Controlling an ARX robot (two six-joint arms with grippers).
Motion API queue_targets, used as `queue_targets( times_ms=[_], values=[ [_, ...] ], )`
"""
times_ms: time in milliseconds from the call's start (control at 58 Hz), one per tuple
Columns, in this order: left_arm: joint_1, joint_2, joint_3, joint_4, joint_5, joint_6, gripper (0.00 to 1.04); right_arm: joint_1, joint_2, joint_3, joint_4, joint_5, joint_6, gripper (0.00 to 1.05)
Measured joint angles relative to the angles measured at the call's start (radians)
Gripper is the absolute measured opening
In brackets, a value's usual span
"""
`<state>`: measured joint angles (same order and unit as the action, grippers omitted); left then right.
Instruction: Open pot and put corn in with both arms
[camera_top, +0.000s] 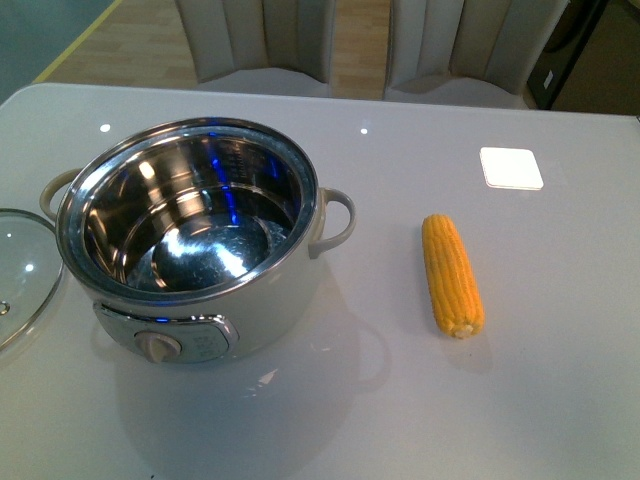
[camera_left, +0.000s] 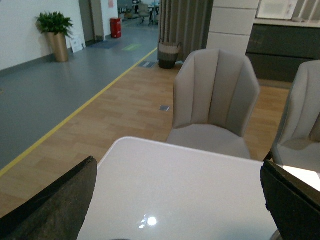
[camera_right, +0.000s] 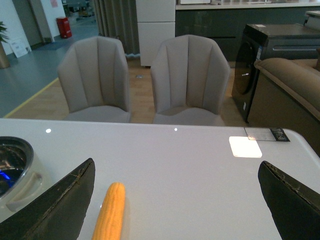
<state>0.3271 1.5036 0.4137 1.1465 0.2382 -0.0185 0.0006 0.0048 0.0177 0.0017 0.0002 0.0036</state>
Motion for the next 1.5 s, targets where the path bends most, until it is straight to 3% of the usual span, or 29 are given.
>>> queue_targets(
  times_ms=[466,690,794,1087,1191,1501],
  values=[
    [-0.136,-0.622,-0.128,-0.476,-0.052,0.017,0.98,0.000,0.000,0.000,0.000,0.000,0.000,0.96],
    [-0.140,-0.658,-0.133,-0.489,-0.056,0.029,0.98,0.000,0.000,0.000,0.000,0.000,0.000,0.96],
    [-0.159,-0.708,-0.144,-0.619,-0.081,0.025,0.80,0.000,0.000,0.000,0.000,0.000,0.000,0.96],
    [-0.229,-0.853,-0.264,-0.650,-0.142,0.024,0.27,0.000,0.000,0.000,0.000,0.000,0.000,0.96],
    [-0.307,-0.912,-0.298,-0.675,-0.231,0.022,0.06,0.000,0.000,0.000,0.000,0.000,0.000,0.96],
    [-0.325,-1.056,-0.357,-0.760,-0.238,0.021,0.03,0.000,0.000,0.000,0.000,0.000,0.000,0.96]
  ],
)
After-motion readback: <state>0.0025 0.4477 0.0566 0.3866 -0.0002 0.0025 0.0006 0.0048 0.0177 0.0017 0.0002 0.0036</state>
